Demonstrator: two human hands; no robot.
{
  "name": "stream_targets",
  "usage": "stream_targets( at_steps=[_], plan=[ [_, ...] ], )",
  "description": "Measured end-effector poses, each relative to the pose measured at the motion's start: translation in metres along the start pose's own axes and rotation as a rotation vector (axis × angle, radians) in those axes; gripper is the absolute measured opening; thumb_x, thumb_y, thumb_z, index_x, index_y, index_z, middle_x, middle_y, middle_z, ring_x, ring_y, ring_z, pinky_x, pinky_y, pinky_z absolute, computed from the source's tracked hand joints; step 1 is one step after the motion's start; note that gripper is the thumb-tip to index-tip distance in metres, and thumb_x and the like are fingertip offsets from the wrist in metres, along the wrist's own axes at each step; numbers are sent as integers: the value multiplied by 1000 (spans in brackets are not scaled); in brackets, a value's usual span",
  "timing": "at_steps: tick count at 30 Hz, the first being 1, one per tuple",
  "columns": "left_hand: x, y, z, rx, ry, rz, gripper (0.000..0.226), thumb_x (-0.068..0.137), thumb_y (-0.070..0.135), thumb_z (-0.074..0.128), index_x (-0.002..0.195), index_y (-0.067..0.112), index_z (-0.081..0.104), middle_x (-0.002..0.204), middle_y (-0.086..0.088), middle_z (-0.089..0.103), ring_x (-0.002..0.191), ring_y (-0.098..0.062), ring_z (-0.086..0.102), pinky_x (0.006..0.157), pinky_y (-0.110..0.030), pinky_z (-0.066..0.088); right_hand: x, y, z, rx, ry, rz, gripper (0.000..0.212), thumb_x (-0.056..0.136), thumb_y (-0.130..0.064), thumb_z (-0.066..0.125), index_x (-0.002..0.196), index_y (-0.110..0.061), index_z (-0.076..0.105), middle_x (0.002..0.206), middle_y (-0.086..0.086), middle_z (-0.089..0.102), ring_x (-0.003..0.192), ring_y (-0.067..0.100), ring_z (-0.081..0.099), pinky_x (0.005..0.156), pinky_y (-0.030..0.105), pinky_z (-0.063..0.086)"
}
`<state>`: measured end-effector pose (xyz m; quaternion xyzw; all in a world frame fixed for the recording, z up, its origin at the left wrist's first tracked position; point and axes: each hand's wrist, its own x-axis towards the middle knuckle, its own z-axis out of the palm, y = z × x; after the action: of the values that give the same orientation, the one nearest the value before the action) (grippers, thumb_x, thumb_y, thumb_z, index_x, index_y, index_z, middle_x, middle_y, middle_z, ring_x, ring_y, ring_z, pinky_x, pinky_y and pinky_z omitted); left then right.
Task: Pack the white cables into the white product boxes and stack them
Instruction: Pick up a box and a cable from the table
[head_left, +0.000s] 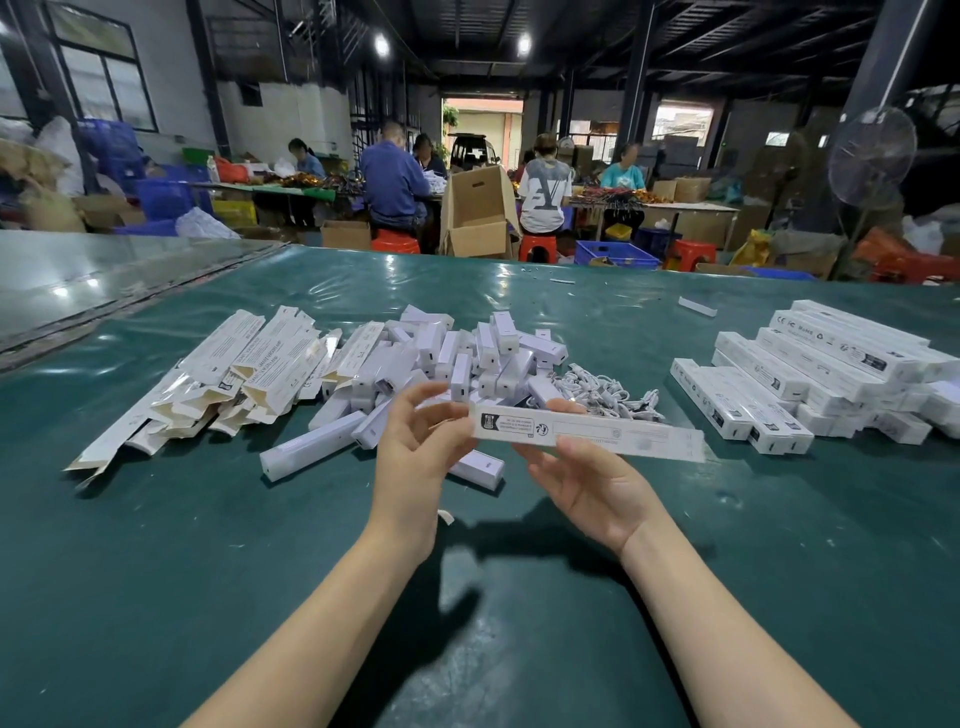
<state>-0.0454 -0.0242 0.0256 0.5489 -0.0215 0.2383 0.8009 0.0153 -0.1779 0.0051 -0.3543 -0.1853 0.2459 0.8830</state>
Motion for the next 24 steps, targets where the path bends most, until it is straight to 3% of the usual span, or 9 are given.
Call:
stream_targets(
  at_steps=[4,8,12,14,17,21,24],
  plan=[
    [-2,-2,3,109,30,24,19,81,4,63,67,17,61,63,12,64,64,-3,59,66,-20,53,-4,-2,3,-9,-11,13,49,37,-10,92,81,-22,75,94,10,72,86,24,70,44,18,51],
    [-2,0,-1,-45,-24,-107,18,68,10,67,54,22,67,64,9,65,65,-5,62,62,-19,53,-7,-4,7,-50,-18,26,51,32,-13,94,79,-25,75,92,6,73,85,21,71,38,15,47],
    [-1,1,1,-259,-7,-214,16,73,4,61,65,17,63,66,1,70,63,-10,67,59,-20,55,-7,-2,6,4,-6,12,42,45,-4,87,81,-22,76,92,6,73,85,23,71,38,15,47],
    [-2,1,3,-254,30,-217,20,81,0,57,70,16,61,66,1,70,62,-10,67,59,-20,55,-6,0,8,-6,5,15,48,36,-9,92,79,-23,76,92,6,73,85,22,71,37,14,46],
    [-2,-1,3,-214,75,-205,32,83,2,58,59,21,68,69,2,70,67,-11,67,60,-20,55,-5,1,9,-2,23,12,54,28,-11,94,77,-24,75,93,7,73,85,22,71,37,13,45],
    [-2,-6,3,104,157,-11,21,83,7,63,75,26,69,71,11,70,74,-12,63,66,-21,54,-4,3,10,13,71,-5,50,33,-9,93,78,-22,75,93,7,73,85,23,71,37,13,45],
    [-5,-7,2,416,186,164,19,85,15,63,90,32,69,74,25,66,74,2,63,76,-18,50,-3,6,10,7,134,-17,32,62,-3,68,89,-21,67,92,7,73,83,22,71,37,13,45]
  ],
)
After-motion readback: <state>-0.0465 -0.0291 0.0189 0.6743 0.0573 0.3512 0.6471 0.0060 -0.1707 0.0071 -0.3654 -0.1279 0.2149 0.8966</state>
